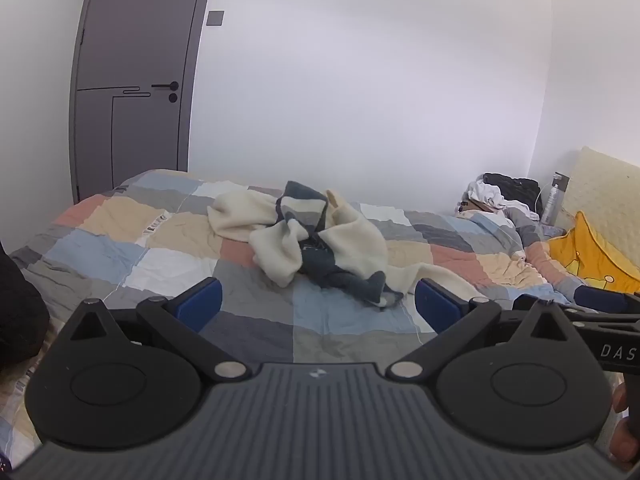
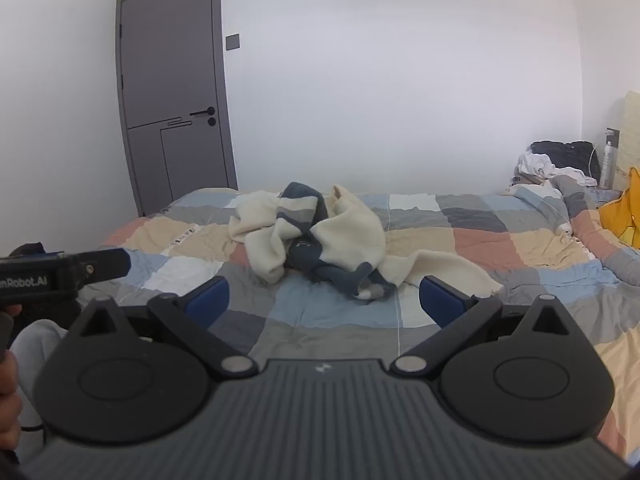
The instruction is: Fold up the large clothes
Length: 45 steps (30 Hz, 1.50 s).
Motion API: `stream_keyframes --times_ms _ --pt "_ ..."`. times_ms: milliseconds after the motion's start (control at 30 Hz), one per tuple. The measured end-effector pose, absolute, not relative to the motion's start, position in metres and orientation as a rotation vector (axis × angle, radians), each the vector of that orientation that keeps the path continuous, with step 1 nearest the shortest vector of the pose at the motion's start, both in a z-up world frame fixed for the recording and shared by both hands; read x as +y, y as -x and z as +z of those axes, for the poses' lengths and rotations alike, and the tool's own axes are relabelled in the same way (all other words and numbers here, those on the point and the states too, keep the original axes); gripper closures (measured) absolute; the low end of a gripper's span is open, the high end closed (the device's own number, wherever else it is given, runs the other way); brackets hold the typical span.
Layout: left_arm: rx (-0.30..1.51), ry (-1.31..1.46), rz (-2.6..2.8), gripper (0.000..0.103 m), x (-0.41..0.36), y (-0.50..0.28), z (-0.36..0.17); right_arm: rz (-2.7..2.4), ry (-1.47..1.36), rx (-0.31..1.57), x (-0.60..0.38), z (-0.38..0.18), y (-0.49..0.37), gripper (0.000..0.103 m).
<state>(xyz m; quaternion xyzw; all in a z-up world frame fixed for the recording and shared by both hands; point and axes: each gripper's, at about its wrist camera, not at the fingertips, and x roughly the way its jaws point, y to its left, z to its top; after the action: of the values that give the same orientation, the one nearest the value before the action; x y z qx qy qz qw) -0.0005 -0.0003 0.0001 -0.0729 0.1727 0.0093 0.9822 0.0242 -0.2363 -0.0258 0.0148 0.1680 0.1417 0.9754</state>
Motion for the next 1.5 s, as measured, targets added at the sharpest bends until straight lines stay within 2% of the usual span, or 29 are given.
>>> stream_keyframes --times_ms 433,1500 --pt "0.329 0.071 0.001 0.0 -0.011 0.001 -0.006 0.259 -0.04 0.34 -0.246 -0.025 -0.022 0.0" --pt "0.372 0.111 -0.014 0.0 -0.003 -0.035 -0.014 0.216 -0.077 0.365 -0.244 -0.028 -0.045 0.0"
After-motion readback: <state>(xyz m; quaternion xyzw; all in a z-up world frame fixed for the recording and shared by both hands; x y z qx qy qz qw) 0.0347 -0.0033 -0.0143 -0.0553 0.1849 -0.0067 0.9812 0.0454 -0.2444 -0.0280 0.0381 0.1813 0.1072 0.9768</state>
